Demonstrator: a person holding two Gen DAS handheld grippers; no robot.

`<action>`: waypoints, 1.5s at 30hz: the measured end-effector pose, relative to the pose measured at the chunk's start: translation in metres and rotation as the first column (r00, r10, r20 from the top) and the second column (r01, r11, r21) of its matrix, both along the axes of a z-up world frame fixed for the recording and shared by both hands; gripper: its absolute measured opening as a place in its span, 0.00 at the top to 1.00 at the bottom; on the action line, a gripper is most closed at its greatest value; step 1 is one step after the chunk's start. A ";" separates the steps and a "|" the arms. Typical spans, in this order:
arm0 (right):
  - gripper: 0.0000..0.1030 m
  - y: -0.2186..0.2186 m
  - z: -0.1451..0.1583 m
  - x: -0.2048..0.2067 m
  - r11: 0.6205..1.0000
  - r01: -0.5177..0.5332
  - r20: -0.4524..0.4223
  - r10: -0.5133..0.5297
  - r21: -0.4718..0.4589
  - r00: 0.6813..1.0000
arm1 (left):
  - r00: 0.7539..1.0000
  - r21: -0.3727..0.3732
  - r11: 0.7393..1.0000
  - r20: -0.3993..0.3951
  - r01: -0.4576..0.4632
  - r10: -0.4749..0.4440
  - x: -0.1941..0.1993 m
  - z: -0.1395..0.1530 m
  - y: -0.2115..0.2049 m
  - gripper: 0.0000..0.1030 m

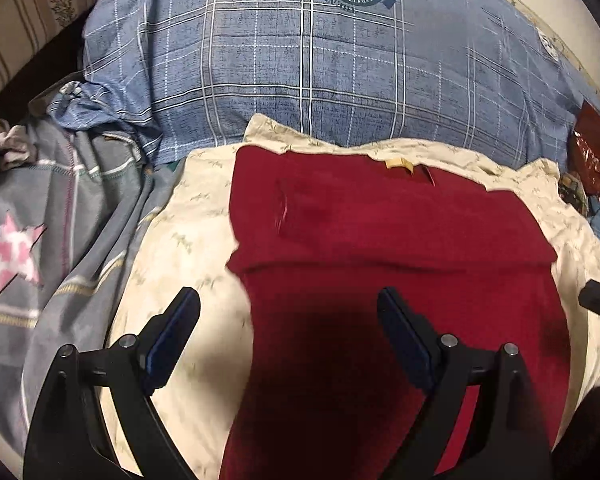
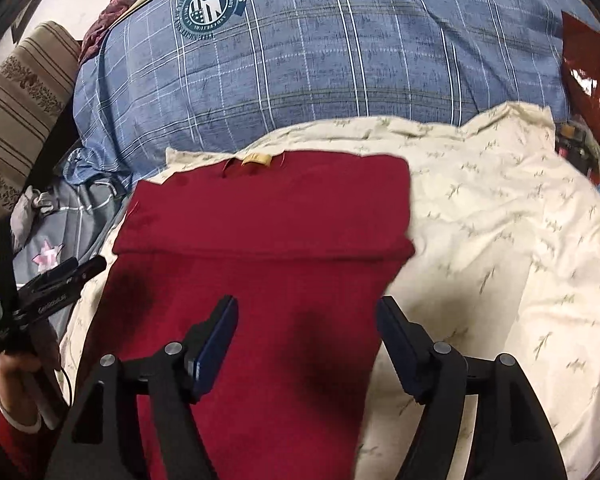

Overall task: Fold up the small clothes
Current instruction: 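Open the right tool and lift it off the folded sweater, then move both tools to the hem end of the folded red sweater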

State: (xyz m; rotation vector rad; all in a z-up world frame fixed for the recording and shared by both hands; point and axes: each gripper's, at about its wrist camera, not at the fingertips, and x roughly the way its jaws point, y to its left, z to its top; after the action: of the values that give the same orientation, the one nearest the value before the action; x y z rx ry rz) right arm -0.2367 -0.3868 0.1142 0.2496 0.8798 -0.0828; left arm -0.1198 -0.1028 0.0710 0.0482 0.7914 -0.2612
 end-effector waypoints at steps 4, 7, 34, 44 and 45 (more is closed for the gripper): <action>0.28 -0.004 -0.011 -0.011 0.999 0.025 -0.020 -0.025 0.029 0.999 | 1.000 0.020 1.000 0.024 -0.018 0.018 -0.020 -0.007 0.005 0.12; 0.26 -0.007 -0.014 -0.018 0.999 0.040 -0.025 -0.039 0.029 0.999 | 0.999 0.013 1.000 0.018 -0.028 0.028 -0.023 -0.016 0.008 0.12; 0.63 -0.060 -0.035 0.060 0.984 0.161 -0.045 -0.164 -0.079 0.985 | 0.992 0.004 0.993 -0.058 -0.116 0.116 -0.017 -0.043 0.056 0.12; 0.36 -0.025 -0.015 -0.002 0.999 0.040 -0.033 -0.039 0.014 0.999 | 0.991 -0.001 0.991 -0.025 -0.132 0.132 -0.045 -0.030 0.079 0.12; 0.36 -0.021 -0.015 -0.005 0.999 0.032 -0.035 -0.032 0.006 0.999 | 0.990 -0.002 0.990 -0.024 -0.139 0.139 -0.047 -0.030 0.081 0.12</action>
State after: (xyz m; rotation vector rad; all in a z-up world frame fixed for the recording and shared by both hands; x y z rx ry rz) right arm -0.2418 -0.4079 0.0991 0.2693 0.9112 -0.1142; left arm -0.1673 -0.0219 0.0413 -0.0138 0.8146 -0.1318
